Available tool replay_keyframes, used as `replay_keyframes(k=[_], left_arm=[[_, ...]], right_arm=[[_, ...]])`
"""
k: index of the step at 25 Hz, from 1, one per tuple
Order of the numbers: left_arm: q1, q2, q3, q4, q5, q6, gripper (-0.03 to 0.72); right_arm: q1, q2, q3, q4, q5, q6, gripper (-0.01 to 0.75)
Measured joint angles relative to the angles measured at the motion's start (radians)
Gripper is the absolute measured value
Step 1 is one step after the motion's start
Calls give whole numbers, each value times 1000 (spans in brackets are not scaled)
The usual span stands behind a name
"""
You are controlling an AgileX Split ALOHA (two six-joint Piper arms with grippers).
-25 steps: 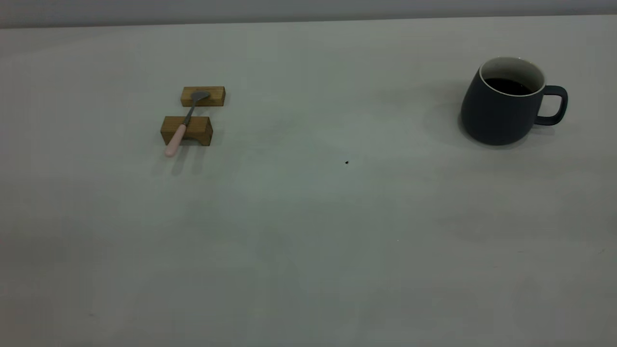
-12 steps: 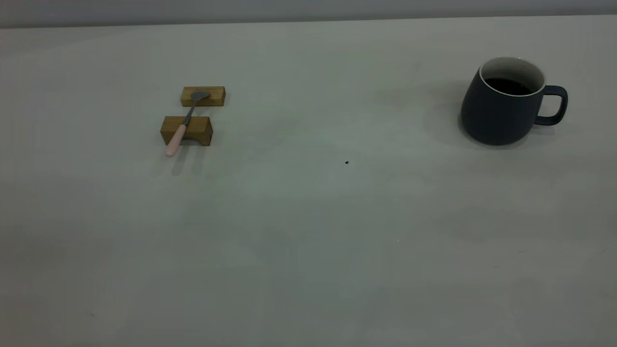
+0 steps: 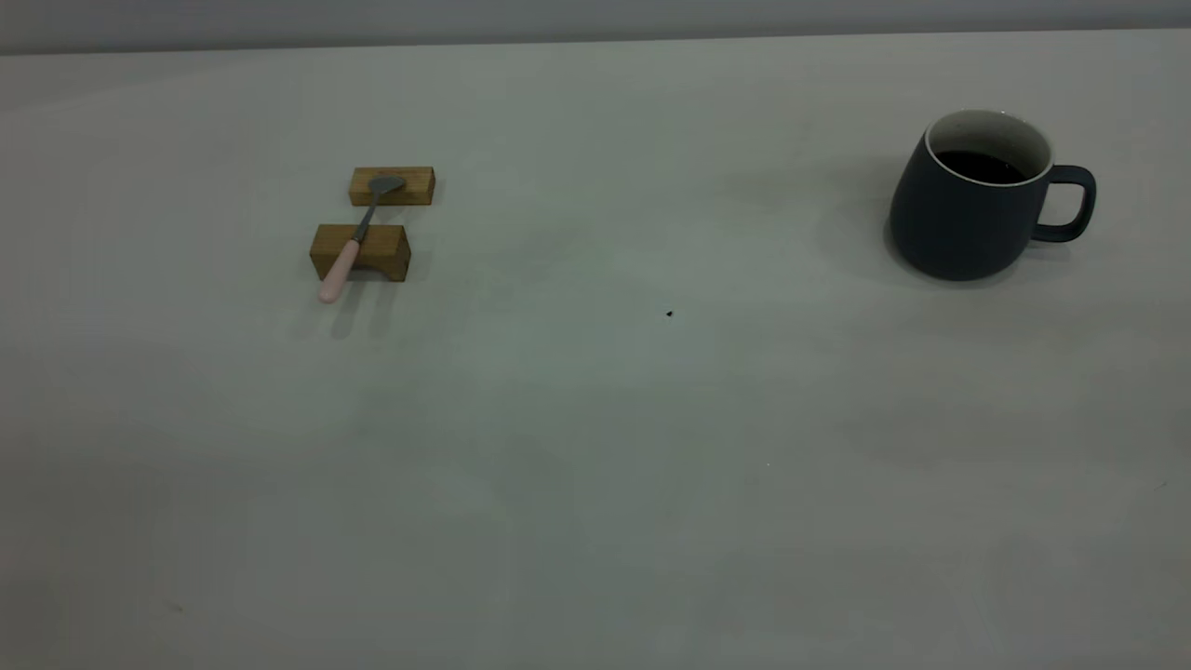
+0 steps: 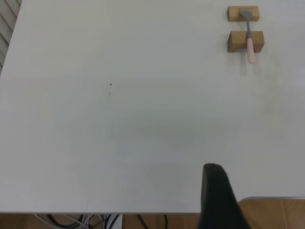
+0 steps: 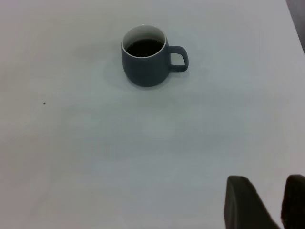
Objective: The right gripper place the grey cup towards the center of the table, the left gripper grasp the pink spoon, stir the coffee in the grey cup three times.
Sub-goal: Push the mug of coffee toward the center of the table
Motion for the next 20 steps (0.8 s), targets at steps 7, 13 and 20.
replay_keyframes(k=[7, 13, 20], left_arm=[[0, 0, 0, 0, 0, 0, 505], [0, 0, 0, 0, 0, 0, 505], [0, 0, 0, 0, 0, 0, 505]], right_arm=[[0, 75, -19, 8, -68, 3, 242], [0, 388, -22, 5, -312, -104, 391], [0, 838, -22, 4, -649, -245, 613]])
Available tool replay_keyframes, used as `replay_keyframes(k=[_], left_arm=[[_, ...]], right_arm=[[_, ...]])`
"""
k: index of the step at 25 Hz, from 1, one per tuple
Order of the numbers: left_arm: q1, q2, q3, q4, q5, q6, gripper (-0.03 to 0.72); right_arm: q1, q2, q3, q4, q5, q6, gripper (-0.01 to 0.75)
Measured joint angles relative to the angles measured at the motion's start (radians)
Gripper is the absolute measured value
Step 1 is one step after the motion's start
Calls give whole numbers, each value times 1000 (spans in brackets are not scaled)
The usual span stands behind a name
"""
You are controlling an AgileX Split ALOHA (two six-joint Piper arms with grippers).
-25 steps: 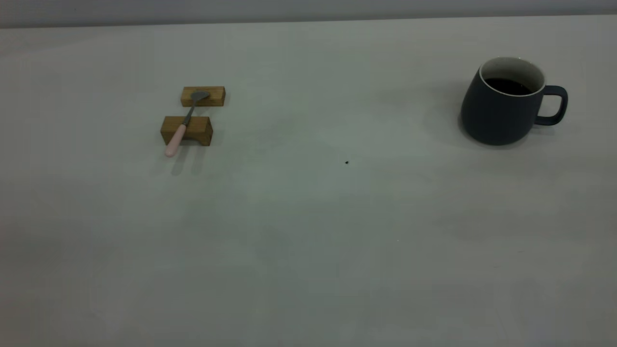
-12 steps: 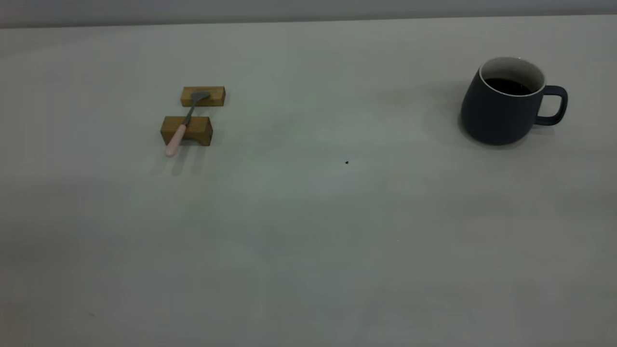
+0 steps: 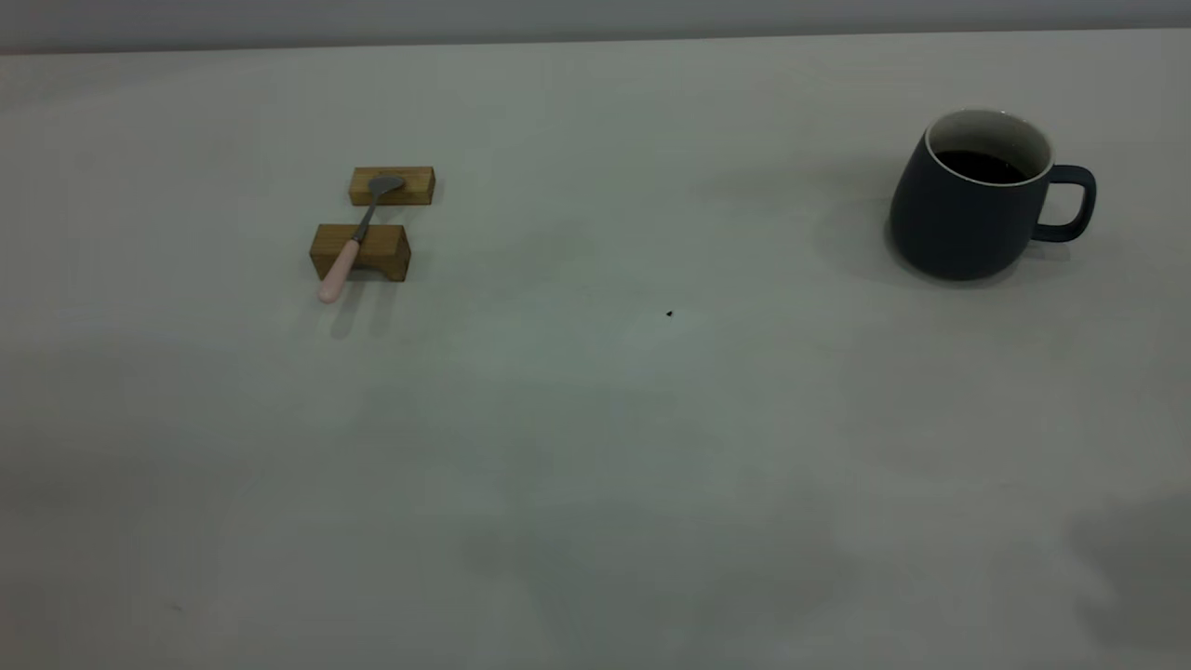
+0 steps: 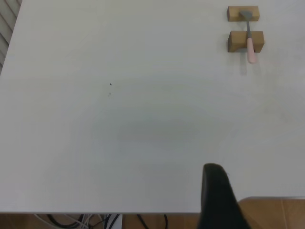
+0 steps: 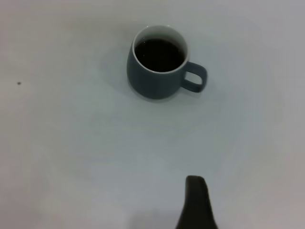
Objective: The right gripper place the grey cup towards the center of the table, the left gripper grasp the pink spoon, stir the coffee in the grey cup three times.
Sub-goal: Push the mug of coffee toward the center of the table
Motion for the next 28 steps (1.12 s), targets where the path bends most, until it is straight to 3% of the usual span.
replay_keyframes(k=[4, 13, 22, 28], left_arm=[[0, 0, 0, 0, 0, 0, 505], [0, 0, 0, 0, 0, 1, 505], [0, 0, 0, 0, 0, 0, 505], [0, 0, 0, 0, 0, 0, 505]], right_arm=[[0, 251, -59, 0, -95, -3, 594], [0, 732, -349, 0, -117, -159, 574], [-3, 1177, -666, -31, -122, -638, 574], [-54, 1275, -724, -57, -132, -817, 574]])
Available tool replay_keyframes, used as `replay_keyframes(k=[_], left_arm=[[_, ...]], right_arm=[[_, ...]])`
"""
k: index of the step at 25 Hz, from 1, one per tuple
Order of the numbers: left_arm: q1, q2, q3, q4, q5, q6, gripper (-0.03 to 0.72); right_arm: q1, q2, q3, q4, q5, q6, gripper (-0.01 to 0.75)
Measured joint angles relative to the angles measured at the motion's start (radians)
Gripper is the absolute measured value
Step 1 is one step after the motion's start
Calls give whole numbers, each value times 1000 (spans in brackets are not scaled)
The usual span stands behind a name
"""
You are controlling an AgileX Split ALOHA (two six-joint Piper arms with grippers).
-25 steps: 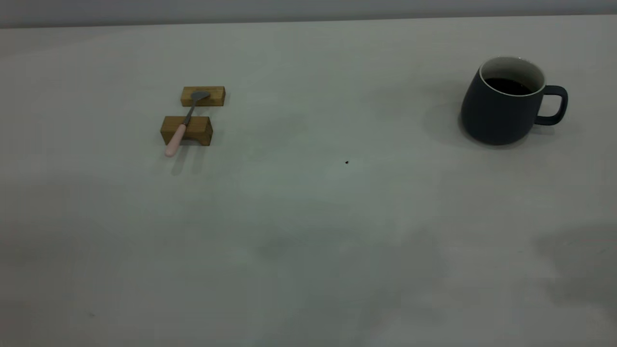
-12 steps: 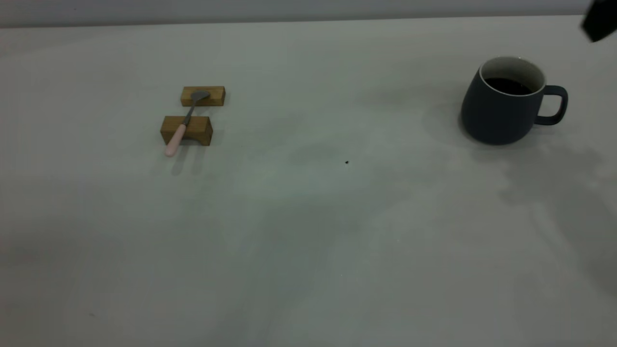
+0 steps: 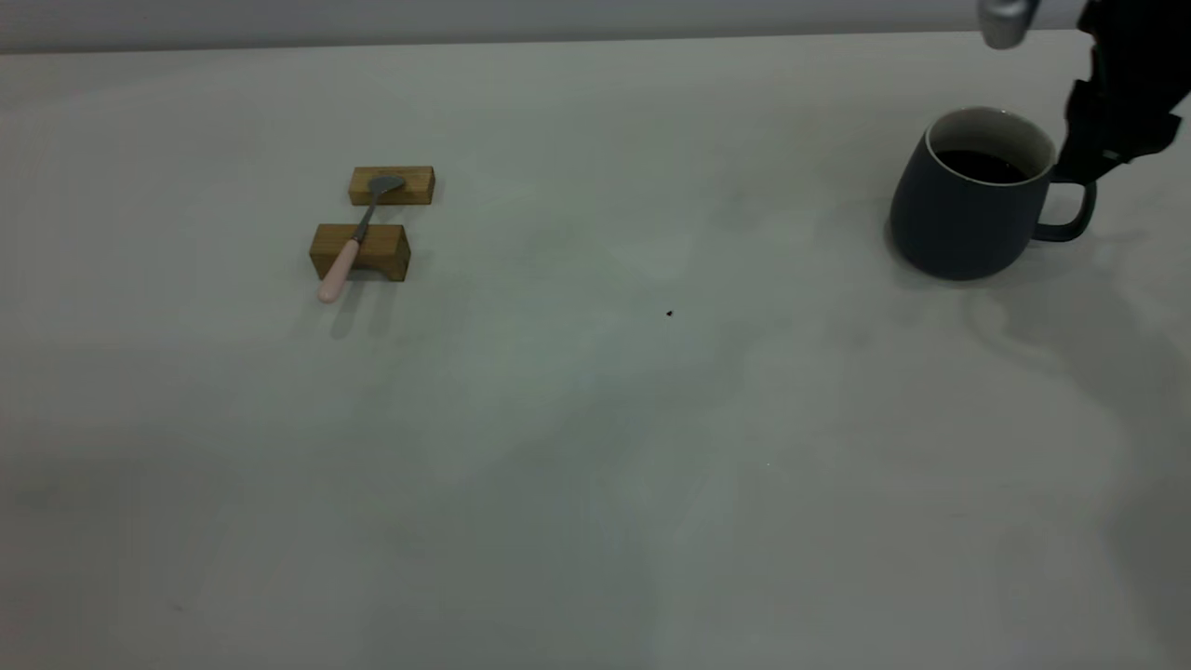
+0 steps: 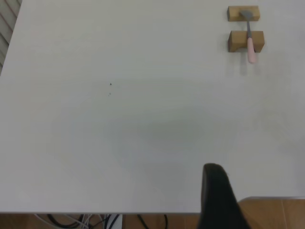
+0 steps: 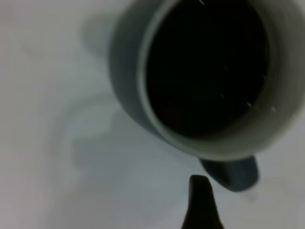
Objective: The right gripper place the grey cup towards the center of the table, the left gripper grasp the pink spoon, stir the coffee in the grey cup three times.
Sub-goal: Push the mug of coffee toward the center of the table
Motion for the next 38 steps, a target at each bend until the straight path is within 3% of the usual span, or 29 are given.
replay_keyframes(k=[8, 24, 31, 38], left_arm=[[0, 0, 0, 0, 0, 0, 505], [0, -1, 0, 0, 0, -1, 505], [0, -1, 0, 0, 0, -1, 505], [0, -1, 0, 0, 0, -1, 505]], right_arm=[[-82, 63, -2, 3, -91, -119, 574], [-79, 147, -4, 39, -210, -129, 574], [-48, 151, -4, 48, -318, -132, 574], [-11, 186, -4, 48, -334, -132, 574]])
